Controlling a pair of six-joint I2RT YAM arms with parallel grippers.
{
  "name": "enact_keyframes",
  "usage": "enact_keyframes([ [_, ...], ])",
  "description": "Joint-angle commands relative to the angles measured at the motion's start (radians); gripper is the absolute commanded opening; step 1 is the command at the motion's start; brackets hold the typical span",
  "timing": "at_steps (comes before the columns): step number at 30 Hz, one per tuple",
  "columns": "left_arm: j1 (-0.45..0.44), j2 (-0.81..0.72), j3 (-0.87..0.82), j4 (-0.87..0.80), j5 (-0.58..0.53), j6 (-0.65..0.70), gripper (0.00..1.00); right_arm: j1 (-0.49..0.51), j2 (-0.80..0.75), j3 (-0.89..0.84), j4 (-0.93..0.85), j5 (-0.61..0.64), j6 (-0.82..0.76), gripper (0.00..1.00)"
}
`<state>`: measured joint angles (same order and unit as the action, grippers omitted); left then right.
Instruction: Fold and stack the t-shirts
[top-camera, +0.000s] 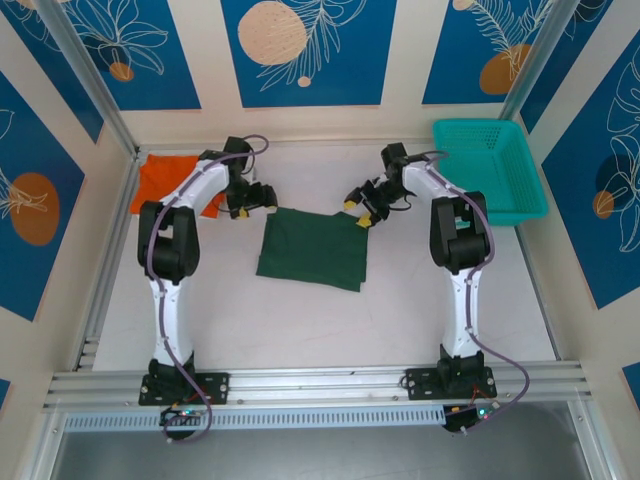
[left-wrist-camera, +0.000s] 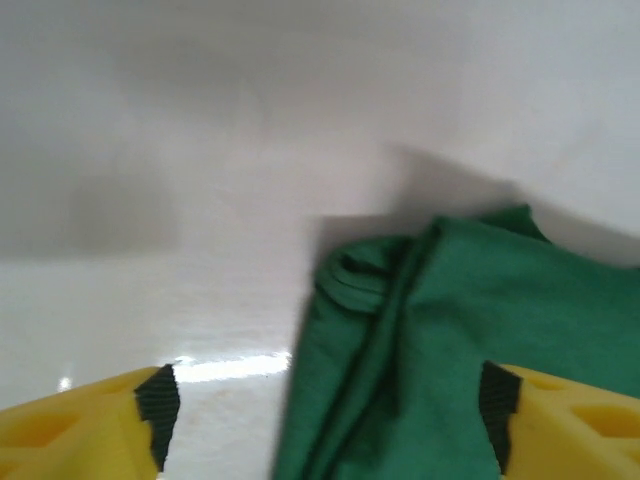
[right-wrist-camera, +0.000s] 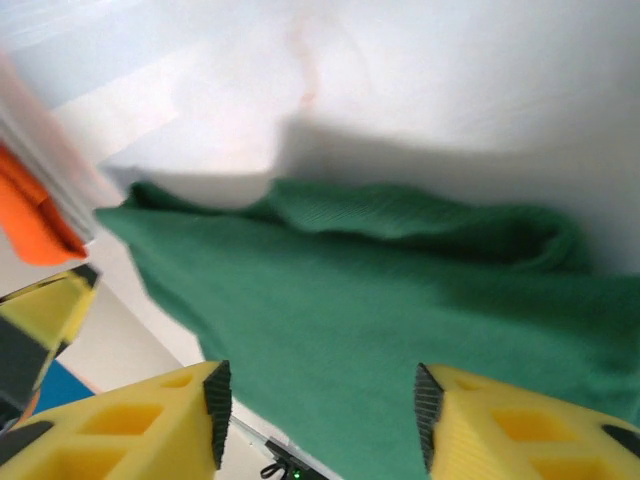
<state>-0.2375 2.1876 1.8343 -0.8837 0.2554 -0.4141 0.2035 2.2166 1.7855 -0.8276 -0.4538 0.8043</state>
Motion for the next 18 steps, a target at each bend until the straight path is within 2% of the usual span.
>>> enact_keyframes([
  [1,-0.013,0.01,-0.043,0.013,0.145,0.088,0.84,0.015,-0.15,-0.038,0.025,-0.058,0.007,0.56],
  [5,-0.029,0.048,-0.056,0.007,0.113,0.126,0.84,0.024,-0.26,-0.122,0.036,-0.058,-0.012,0.57],
  [8,-0.043,0.072,-0.05,0.011,0.096,0.14,0.79,0.025,-0.35,-0.191,0.034,-0.053,-0.031,0.57],
  [14,-0.105,0.12,-0.031,0.039,0.131,0.165,0.59,0.027,-0.503,-0.295,0.001,-0.01,-0.067,0.57],
  [18,-0.132,0.148,-0.034,0.05,0.057,0.163,0.44,0.026,-0.571,-0.326,-0.029,0.011,-0.081,0.57],
])
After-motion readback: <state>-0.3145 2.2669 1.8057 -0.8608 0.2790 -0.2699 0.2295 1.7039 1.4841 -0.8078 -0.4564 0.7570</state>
